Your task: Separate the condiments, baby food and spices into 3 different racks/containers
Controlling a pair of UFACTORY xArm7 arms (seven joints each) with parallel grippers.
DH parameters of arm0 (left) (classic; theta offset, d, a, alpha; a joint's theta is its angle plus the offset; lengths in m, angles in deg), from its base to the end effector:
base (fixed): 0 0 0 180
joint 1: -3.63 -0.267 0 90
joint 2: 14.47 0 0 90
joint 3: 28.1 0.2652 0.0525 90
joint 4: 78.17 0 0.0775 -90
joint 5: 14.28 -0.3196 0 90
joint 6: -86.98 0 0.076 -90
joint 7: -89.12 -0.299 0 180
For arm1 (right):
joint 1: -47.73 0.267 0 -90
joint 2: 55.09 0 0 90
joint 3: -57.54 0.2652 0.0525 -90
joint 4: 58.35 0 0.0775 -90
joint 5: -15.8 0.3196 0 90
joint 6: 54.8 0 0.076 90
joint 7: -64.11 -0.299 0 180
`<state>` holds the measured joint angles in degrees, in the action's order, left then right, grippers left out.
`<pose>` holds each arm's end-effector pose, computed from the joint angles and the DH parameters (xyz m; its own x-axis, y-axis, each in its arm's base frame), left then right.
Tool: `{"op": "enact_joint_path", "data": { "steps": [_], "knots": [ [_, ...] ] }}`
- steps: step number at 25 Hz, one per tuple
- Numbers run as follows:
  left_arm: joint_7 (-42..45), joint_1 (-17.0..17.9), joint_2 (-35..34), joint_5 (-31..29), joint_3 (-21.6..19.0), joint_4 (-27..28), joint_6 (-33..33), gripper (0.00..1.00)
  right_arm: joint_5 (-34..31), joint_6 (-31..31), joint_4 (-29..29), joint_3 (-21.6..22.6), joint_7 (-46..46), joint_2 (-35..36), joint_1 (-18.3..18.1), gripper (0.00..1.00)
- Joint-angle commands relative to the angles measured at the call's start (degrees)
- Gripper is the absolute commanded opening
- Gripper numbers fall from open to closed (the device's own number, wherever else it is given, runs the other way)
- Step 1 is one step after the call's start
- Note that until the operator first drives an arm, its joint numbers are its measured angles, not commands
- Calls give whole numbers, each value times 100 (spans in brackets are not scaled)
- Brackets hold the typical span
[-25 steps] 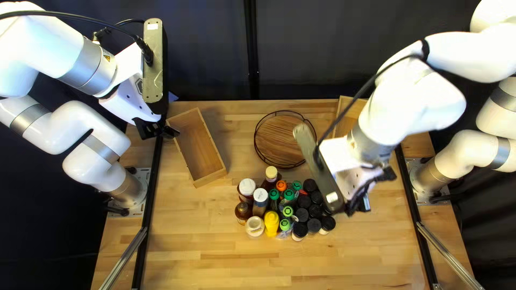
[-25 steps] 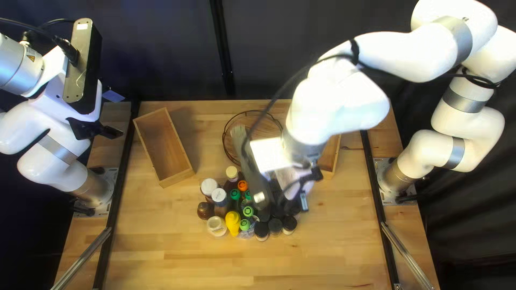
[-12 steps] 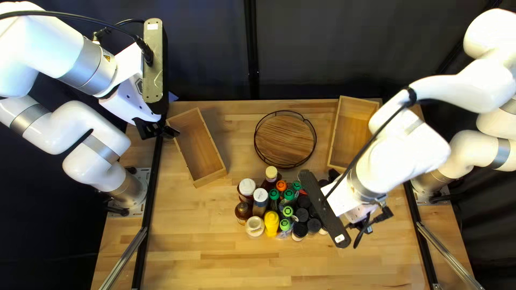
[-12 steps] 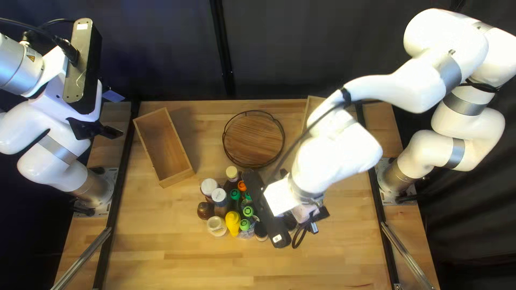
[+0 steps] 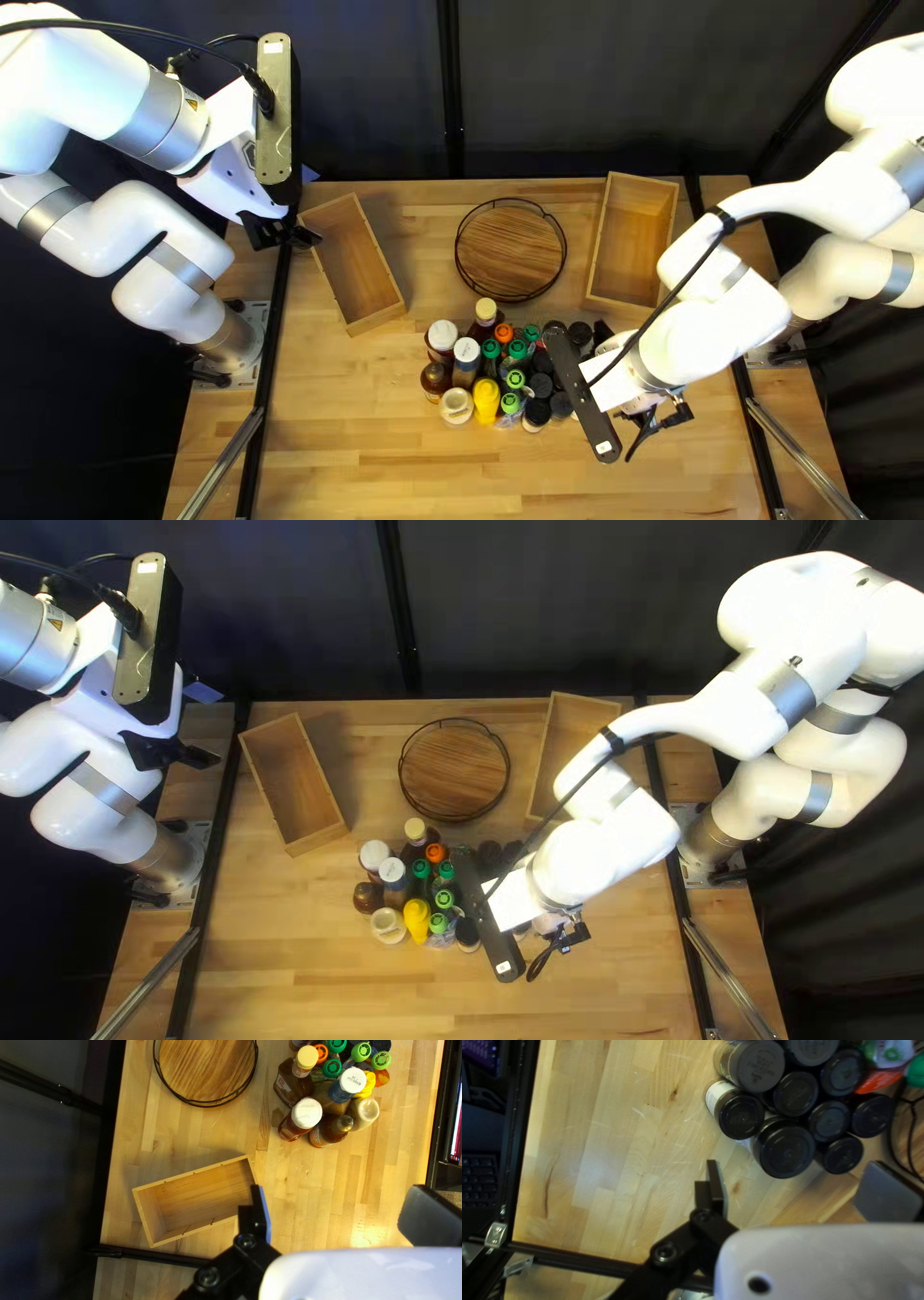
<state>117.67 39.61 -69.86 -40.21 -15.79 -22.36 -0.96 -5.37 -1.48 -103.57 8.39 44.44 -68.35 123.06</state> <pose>0.3033 0.0105 0.4037 0.8894 0.0830 0.4495 0.1102 -0.9933 -0.0346 0.3791 0.1429 0.1143 0.9388 0.3396 0.0581 0.3318 -0.9366 0.1129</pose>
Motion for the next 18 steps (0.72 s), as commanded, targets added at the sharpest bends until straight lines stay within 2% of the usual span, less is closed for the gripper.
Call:
{"op": "enact_joint_path", "data": {
  "steps": [1, 17, 18],
  "knots": [
    [0, 0, 0, 0, 0, 0, 0, 100, -60, -339, 292, -110, -74, 80, -86, 100],
    [0, 0, 0, 0, 0, 0, 0, 100, 86, -973, 649, -503, 313, 221, -181, 100],
    [0, 0, 0, 0, 0, 0, 0, 100, 80, -1010, 670, -515, 328, 211, -189, 98]
  ]
}}
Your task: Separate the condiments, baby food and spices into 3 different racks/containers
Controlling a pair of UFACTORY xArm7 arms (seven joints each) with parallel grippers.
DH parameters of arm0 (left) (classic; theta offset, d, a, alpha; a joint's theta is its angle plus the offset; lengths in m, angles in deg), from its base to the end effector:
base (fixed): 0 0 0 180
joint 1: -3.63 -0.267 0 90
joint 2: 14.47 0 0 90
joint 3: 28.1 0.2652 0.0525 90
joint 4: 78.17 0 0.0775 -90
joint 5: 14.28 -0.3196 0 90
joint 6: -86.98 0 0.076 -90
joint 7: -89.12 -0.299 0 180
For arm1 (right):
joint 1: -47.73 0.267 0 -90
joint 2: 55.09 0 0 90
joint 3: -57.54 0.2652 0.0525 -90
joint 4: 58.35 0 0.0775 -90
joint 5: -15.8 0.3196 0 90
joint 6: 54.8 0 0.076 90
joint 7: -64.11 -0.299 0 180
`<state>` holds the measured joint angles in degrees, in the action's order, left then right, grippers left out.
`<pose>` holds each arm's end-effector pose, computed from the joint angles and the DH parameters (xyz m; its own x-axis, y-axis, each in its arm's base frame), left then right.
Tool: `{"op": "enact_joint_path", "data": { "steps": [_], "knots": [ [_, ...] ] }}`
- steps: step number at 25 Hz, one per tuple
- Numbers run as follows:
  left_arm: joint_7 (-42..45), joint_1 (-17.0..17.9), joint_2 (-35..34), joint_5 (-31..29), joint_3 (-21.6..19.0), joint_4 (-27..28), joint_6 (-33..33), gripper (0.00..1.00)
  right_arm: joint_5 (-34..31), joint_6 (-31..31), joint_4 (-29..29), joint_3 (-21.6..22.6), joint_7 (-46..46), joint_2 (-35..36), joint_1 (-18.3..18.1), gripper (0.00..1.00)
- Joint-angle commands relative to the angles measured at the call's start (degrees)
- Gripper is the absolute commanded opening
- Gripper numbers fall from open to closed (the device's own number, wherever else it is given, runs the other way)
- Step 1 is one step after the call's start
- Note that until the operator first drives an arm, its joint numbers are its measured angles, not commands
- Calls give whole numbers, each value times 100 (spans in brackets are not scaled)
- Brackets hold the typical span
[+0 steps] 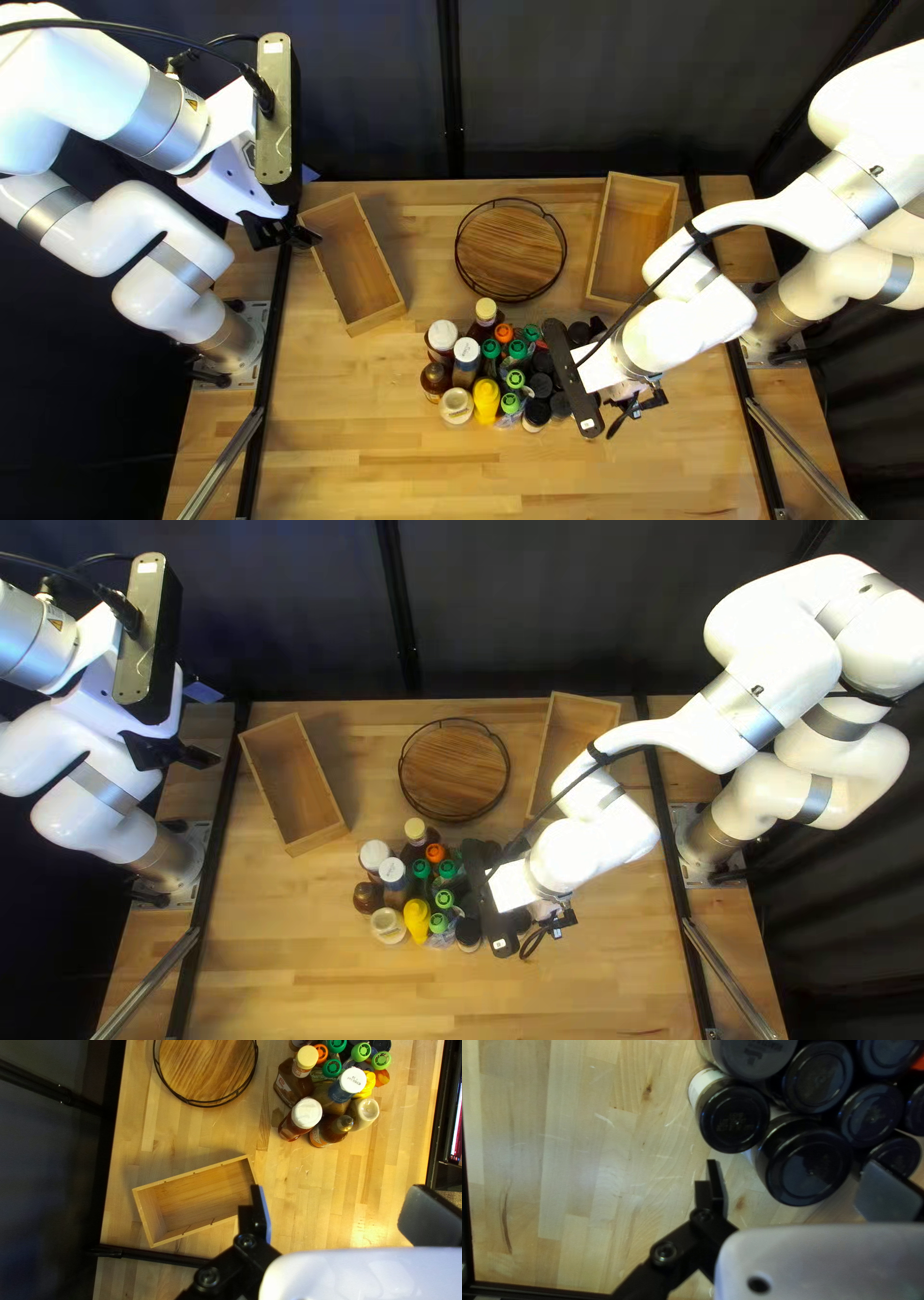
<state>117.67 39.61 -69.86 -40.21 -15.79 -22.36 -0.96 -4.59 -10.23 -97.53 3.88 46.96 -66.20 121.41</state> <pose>0.3033 0.0105 0.4037 0.8894 0.0830 0.4495 0.1102 -0.9933 -0.0346 0.3775 0.1154 0.0729 0.9509 0.3043 0.0570 0.2988 -0.9502 0.0884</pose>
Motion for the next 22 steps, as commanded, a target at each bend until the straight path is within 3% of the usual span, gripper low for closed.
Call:
{"op": "enact_joint_path", "data": {
  "steps": [1, 3, 4, 5, 10, 18, 22],
  "knots": [
    [0, 0, 0, 0, 0, 0, 0, 100, -9, -176, 94, -76, 85, -14, -34, 95],
    [0, 0, 0, 0, 0, 0, 0, 100, -38, -217, 136, -77, 73, -29, -51, 72],
    [0, 0, 0, 0, 0, 0, 0, 100, -51, -227, 154, -74, 63, -35, -58, 14],
    [0, 0, 0, 0, 0, 0, 0, 100, -63, -230, 165, -69, 51, -42, -63, 8],
    [0, 0, 0, 0, 0, 0, 0, 100, -285, 84, 105, 188, -271, -246, -133, 1],
    [0, 0, 0, 0, 0, 0, 0, 100, -713, 1641, -97, 1228, -1171, -1222, -391, 0],
    [0, 0, 0, 0, 0, 0, 0, 100, -822, 2442, -381, 1506, -1131, -1816, -636, 0]
  ]
}}
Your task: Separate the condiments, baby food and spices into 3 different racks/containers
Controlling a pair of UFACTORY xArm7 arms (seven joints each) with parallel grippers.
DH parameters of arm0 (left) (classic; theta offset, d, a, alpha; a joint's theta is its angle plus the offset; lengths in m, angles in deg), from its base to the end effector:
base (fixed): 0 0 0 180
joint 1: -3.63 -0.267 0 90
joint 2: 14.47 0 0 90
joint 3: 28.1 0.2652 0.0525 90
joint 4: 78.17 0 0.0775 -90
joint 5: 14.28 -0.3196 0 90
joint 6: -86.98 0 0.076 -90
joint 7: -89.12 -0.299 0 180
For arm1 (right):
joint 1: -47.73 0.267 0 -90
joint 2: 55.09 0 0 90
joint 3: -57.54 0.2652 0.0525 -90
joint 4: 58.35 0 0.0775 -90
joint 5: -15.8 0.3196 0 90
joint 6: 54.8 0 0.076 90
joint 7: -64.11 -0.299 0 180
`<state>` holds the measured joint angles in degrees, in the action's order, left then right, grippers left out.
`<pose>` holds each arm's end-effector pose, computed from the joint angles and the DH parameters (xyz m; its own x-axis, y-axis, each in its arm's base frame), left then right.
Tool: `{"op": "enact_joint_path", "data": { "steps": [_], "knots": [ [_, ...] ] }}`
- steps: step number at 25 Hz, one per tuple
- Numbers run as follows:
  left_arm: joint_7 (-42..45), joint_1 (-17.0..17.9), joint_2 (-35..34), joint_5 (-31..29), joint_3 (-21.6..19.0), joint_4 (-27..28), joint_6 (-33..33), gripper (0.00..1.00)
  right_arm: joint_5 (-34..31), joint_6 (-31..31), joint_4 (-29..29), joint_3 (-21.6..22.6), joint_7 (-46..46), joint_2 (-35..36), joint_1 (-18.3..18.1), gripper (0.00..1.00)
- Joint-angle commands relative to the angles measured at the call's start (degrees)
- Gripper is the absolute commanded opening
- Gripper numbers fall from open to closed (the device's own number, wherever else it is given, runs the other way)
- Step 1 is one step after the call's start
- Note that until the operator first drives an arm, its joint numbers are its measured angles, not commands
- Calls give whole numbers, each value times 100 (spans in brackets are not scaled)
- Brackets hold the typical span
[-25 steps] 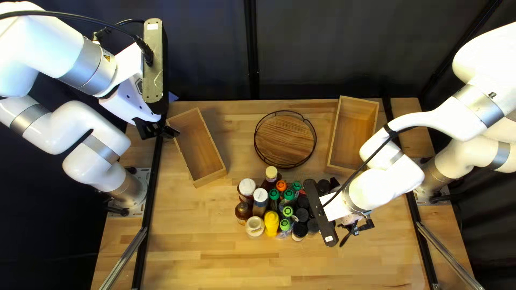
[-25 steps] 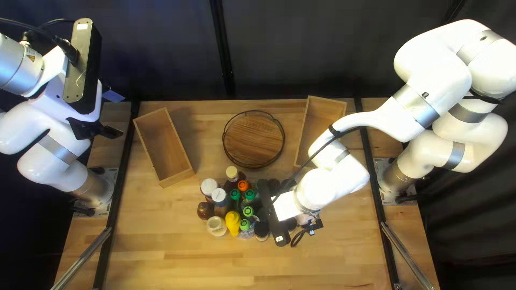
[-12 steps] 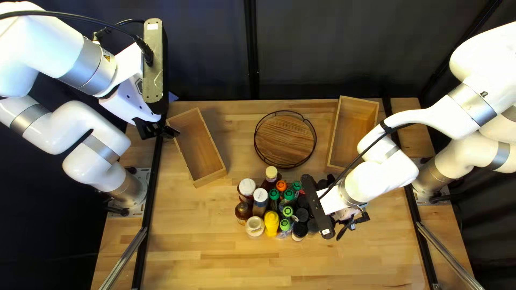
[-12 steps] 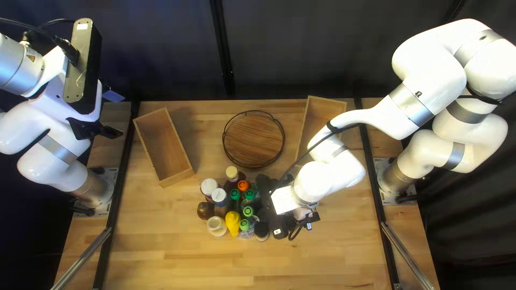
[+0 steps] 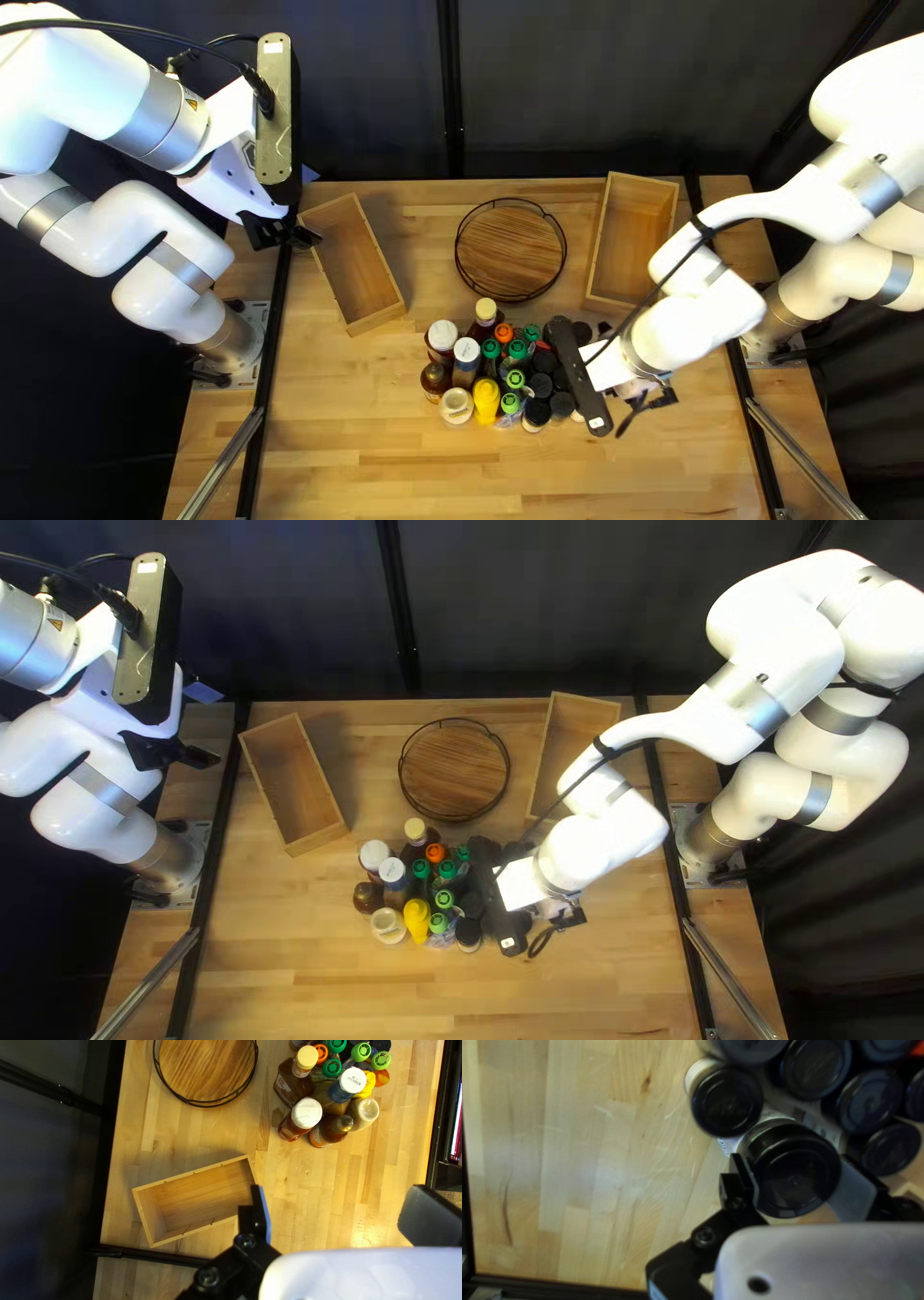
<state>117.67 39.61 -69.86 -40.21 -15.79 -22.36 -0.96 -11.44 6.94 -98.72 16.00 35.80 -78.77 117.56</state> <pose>0.3033 0.0105 0.4037 0.8894 0.0830 0.4495 0.1102 -0.9933 -0.0346 0.3388 0.1202 0.1298 0.9589 0.2821 0.0317 0.2751 -0.9510 0.1415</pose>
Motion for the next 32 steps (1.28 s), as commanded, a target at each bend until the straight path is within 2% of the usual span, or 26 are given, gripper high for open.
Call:
{"op": "enact_joint_path", "data": {
  "steps": [1, 6, 13, 19, 25, 26, 28, 31, 32],
  "knots": [
    [0, 0, 0, 0, 0, 0, 0, 100, -156, 855, -342, 320, 37, -664, -291, 0],
    [0, 0, 0, 0, 0, 0, 0, 100, -305, 1457, -875, 277, 507, -966, -493, 0],
    [0, 0, 0, 0, 0, 0, 0, 100, -543, 1405, -1535, -522, 1461, -867, -644, 0],
    [0, 0, 0, 0, 0, 0, 0, 100, -427, 1074, -2107, -1873, 2330, -518, -393, 0],
    [0, 0, 0, 0, 0, 0, 0, 100, -124, 830, -2639, -3254, 2606, 28, 351, 0],
    [0, 0, 0, 0, 0, 0, 0, 100, -117, 808, -2660, -3381, 2560, 68, 402, 0],
    [0, 0, 0, 0, 0, 0, 0, 100, -145, 796, -2609, -3356, 2429, 70, 306, 0],
    [0, 0, 0, 0, 0, 0, 0, 100, -391, 960, -2283, -2581, 2035, -237, -439, 0],
    [0, 0, 0, 0, 0, 0, 0, 100, -522, 1117, -2141, -2183, 1826, -420, -761, 0]
  ]
}}
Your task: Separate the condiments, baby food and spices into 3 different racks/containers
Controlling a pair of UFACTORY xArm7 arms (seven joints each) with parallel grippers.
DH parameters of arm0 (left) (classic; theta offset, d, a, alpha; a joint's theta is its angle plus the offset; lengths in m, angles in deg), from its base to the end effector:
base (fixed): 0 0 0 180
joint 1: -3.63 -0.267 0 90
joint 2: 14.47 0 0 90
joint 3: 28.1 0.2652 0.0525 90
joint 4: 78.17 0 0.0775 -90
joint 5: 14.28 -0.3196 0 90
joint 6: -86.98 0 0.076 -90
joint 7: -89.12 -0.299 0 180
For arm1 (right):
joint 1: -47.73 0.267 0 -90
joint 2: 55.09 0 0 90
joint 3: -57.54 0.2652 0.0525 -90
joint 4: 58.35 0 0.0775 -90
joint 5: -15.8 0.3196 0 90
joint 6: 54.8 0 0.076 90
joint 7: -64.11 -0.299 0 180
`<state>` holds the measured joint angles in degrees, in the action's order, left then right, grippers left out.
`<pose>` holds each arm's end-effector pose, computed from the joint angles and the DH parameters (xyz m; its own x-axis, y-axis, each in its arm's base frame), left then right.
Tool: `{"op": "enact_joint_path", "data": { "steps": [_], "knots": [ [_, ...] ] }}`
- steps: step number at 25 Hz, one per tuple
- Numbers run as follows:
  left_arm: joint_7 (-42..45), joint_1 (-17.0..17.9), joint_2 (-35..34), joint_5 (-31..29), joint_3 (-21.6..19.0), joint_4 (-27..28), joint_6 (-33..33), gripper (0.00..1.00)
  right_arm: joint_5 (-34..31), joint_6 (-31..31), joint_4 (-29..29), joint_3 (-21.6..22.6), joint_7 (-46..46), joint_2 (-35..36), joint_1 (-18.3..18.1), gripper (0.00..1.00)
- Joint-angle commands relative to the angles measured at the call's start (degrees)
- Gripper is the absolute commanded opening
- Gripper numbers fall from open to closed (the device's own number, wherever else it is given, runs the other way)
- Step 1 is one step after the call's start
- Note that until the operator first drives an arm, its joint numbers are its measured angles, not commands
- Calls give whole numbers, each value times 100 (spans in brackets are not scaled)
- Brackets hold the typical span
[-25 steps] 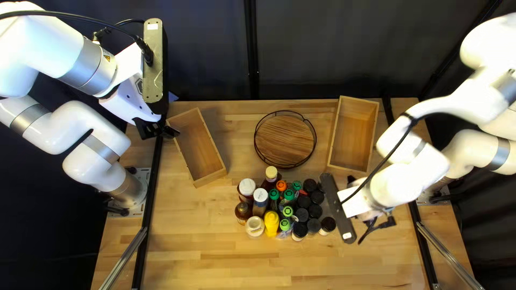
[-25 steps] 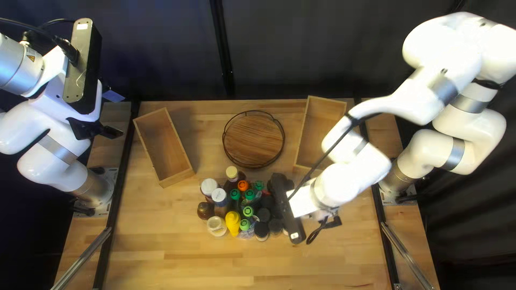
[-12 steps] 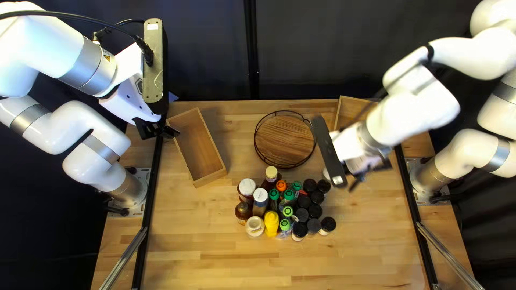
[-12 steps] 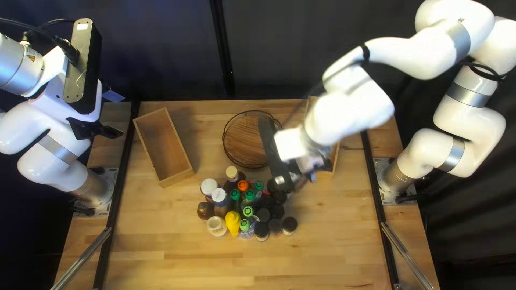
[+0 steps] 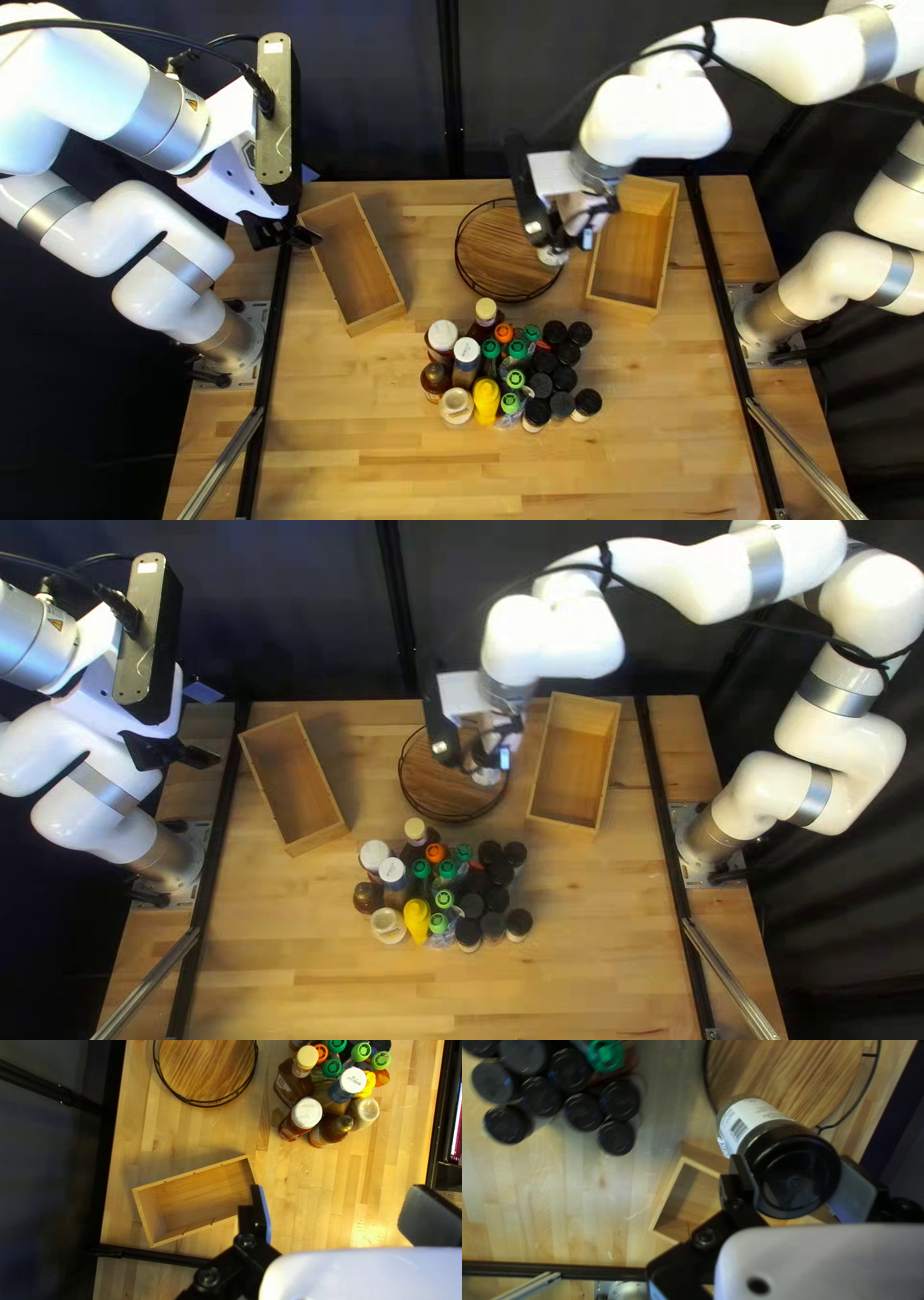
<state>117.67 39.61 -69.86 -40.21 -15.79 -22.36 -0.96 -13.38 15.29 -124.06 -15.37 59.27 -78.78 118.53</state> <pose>0.3033 0.0105 0.4037 0.8894 0.0830 0.4495 0.1102 -0.9933 -0.0346 0.4460 -0.1149 0.2073 0.9952 0.0545 0.0812 0.0473 -0.9949 0.0888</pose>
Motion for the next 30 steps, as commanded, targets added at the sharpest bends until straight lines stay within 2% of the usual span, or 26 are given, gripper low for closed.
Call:
{"op": "enact_joint_path", "data": {
  "steps": [1, 3, 6, 7, 13, 21, 30],
  "knots": [
    [0, 0, 0, 0, 0, 0, 0, 100, -402, 406, 480, 1193, -637, -551, -1051, 0],
    [0, 0, 0, 0, 0, 0, 0, 100, -580, 787, 725, 1781, -966, -908, -1560, 0],
    [0, 0, 0, 0, 0, 0, 0, 100, -683, 1066, 952, 2171, -1290, -1136, -1948, 0],
    [0, 0, 0, 0, 0, 0, 0, 100, -775, 1214, 1169, 2405, -1495, -1334, -2192, 0],
    [0, 0, 0, 0, 0, 0, 0, 100, -965, 1556, 1875, 3044, -2239, -1857, -2829, 0],
    [0, 0, 0, 0, 0, 0, 0, 100, -1181, 1321, 2462, 2938, -2582, -2103, -3185, 0],
    [0, 0, 0, 0, 0, 0, 0, 100, -1806, 621, 3039, 2341, -2531, -2323, -3543, 0]
  ]
}}
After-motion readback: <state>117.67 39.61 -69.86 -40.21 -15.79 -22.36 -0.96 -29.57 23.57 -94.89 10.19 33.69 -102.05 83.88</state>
